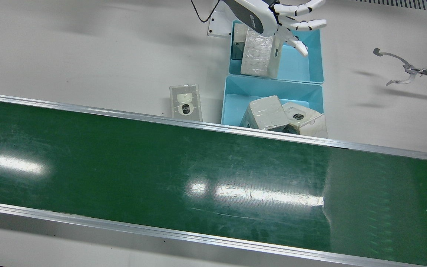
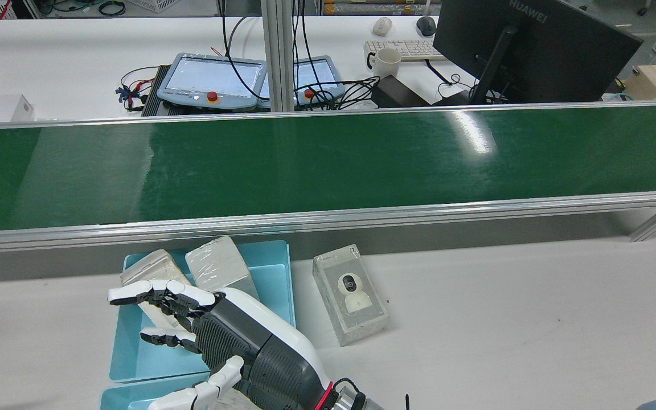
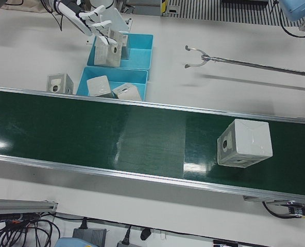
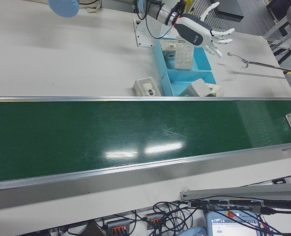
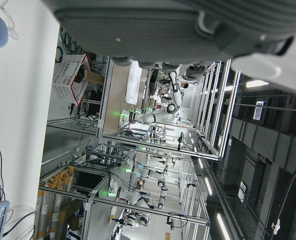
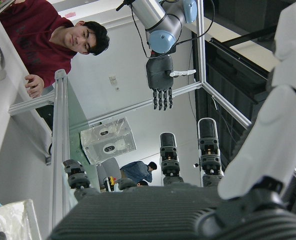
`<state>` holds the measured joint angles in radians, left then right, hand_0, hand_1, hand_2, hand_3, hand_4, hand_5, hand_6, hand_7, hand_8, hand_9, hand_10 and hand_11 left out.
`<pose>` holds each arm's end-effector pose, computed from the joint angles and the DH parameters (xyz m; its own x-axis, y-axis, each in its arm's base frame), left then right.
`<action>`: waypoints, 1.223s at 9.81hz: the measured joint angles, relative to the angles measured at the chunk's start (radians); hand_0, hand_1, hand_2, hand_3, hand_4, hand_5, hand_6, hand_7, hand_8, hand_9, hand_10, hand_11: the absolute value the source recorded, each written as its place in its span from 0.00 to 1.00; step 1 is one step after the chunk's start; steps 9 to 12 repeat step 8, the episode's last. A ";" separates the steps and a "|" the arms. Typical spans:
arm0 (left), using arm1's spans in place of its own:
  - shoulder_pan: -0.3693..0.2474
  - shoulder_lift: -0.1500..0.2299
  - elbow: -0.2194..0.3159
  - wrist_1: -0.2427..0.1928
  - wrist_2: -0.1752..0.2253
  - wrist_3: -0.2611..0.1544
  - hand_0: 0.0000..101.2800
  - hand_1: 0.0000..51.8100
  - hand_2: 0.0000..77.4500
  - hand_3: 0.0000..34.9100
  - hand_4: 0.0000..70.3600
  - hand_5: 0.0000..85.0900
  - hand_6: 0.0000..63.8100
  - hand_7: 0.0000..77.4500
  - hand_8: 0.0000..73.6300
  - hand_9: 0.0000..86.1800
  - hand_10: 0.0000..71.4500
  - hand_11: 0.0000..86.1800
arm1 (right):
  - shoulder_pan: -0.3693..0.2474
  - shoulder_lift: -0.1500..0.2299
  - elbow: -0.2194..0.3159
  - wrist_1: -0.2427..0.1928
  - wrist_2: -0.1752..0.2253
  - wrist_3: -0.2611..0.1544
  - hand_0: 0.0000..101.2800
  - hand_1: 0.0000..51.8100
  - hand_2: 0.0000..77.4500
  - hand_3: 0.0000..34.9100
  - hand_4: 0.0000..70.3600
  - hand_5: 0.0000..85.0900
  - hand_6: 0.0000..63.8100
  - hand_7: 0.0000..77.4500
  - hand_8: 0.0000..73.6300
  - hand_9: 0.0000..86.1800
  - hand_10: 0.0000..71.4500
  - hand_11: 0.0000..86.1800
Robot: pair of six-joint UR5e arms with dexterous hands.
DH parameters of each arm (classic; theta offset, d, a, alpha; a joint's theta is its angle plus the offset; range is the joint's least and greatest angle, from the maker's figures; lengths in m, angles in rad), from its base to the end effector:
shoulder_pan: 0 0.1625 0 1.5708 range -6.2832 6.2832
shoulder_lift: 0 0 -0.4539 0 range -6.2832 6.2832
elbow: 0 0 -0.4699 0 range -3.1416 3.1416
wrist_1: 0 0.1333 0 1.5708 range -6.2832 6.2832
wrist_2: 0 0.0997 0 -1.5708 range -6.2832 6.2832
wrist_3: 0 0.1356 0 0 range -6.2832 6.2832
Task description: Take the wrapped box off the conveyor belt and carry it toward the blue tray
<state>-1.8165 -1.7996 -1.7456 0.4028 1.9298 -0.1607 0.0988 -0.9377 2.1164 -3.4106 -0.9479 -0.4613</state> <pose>-0.2441 -0.6214 0.5196 -0.9808 -0.1117 0.1597 -0.1588 -0.0173 -0.9872 -0.5706 -0.2700 0.0685 -0.7405 0.6575 -0.1391 0.5090 0.4137 -0.7548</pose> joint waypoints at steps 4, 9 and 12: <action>0.000 0.000 0.000 0.000 0.000 0.000 0.00 0.00 0.01 0.00 0.00 0.01 0.00 0.01 0.01 0.00 0.01 0.00 | 0.254 -0.031 -0.002 -0.085 -0.103 -0.005 0.46 0.31 0.26 0.88 0.34 0.41 0.03 0.28 0.00 0.03 0.03 0.04; 0.000 0.000 0.000 0.000 0.000 0.000 0.00 0.00 0.01 0.00 0.00 0.01 0.00 0.01 0.01 0.01 0.01 0.00 | 0.576 -0.029 -0.089 -0.267 -0.130 0.016 0.48 0.36 0.31 0.87 0.27 0.28 0.00 0.24 0.00 0.03 0.02 0.03; 0.000 0.000 0.000 0.000 0.000 0.000 0.00 0.00 0.01 0.00 0.00 0.01 0.00 0.01 0.01 0.01 0.01 0.00 | 0.576 -0.029 -0.089 -0.267 -0.130 0.016 0.48 0.36 0.31 0.87 0.27 0.28 0.00 0.24 0.00 0.03 0.02 0.03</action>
